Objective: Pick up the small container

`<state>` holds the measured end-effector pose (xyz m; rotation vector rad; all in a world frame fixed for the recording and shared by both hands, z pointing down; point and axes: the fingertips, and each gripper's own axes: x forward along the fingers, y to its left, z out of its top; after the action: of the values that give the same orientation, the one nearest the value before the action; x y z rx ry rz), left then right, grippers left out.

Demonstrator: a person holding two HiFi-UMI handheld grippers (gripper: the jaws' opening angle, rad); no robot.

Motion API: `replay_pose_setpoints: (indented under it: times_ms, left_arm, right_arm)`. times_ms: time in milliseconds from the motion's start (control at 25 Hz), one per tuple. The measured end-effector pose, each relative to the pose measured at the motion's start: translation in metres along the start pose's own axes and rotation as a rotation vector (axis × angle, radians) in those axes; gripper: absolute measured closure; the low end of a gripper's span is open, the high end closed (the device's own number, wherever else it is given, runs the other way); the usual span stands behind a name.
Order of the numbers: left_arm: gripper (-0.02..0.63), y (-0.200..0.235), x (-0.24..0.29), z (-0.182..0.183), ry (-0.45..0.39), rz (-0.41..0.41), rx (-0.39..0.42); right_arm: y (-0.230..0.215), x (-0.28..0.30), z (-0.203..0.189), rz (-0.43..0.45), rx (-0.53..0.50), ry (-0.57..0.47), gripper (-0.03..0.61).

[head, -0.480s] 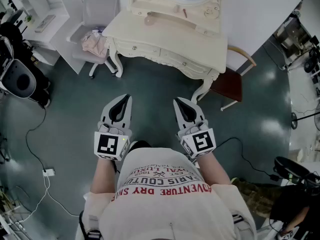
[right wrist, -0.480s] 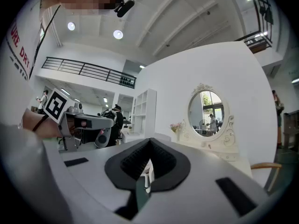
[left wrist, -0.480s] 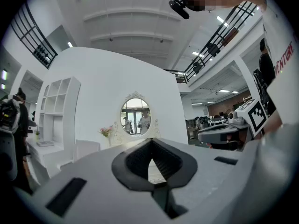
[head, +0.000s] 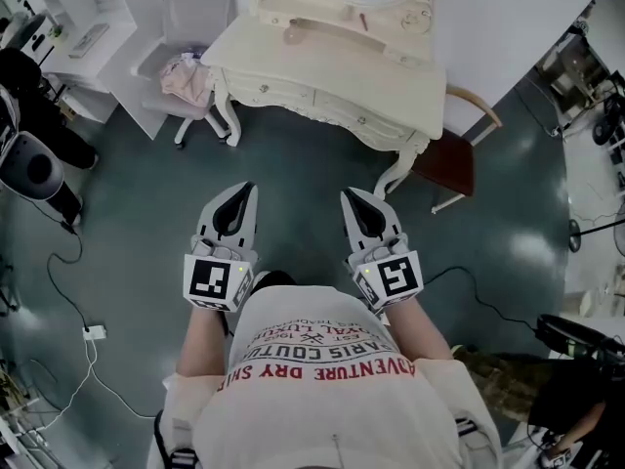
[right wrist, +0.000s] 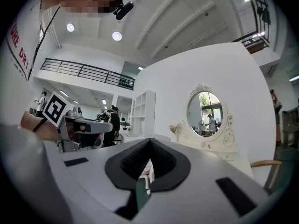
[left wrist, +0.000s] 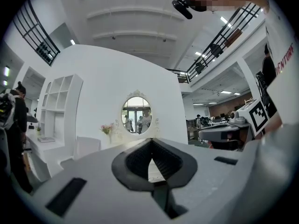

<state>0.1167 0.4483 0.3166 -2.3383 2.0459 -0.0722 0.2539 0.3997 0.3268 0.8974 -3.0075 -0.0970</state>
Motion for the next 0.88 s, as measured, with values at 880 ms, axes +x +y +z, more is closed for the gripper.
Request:
replay_pose_setpoints:
  times_ms: [880]
  left_arm:
    - [0.607,0.119,0.101,-0.032,0.036,-0.051,-0.084]
  right_arm:
    - [-0.05,0.139,-0.056,-0.117,0.117,0.12,0.58]
